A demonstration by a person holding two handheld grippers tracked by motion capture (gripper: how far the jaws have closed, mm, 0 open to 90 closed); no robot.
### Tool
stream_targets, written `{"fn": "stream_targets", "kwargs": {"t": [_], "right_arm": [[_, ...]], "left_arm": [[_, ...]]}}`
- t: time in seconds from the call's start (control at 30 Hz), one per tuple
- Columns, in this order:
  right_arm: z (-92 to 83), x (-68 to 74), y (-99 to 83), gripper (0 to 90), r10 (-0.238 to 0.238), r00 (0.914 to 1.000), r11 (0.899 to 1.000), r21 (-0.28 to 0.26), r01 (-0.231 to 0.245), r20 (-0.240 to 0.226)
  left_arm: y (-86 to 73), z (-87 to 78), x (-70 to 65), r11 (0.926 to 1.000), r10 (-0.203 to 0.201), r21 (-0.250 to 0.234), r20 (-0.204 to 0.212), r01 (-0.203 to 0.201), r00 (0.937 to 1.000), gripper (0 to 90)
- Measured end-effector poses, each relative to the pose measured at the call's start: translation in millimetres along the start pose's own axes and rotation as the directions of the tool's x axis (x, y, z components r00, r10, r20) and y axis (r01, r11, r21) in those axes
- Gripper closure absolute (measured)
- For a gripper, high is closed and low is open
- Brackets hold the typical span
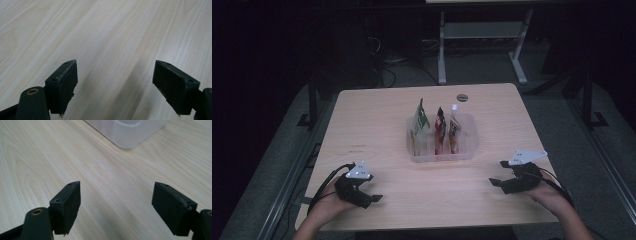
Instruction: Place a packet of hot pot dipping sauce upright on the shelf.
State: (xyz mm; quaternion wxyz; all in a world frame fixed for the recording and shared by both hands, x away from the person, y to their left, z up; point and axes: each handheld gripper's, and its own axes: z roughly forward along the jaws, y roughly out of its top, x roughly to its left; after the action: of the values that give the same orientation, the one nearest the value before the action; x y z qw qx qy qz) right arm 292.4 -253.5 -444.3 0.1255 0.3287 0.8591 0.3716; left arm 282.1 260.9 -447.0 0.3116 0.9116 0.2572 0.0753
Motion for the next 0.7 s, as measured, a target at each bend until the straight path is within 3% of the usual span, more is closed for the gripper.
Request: {"fn": "stream_targets", "kwargs": {"t": [0.33, 0.7], "right_arm": [[1.1, -3.8, -3.2, 21.1, 0.0, 1.0, 1.0, -0.003, 0.0, -0.004], [1.4, -3.4, -2.9, 19.8, -0.005, 1.0, 1.0, -0.013, 0.005, -0.004]], "left_arm": [[-5.0, -0.3, 3.6, 0.9995, 0.031, 0.001, -0.008, -0.031, 0.9995, 16.5], [-5.7, 0.1, 3.6, 0.9995, 0.031, 0.002, -0.01, -0.031, 0.9995, 16.3]]}}
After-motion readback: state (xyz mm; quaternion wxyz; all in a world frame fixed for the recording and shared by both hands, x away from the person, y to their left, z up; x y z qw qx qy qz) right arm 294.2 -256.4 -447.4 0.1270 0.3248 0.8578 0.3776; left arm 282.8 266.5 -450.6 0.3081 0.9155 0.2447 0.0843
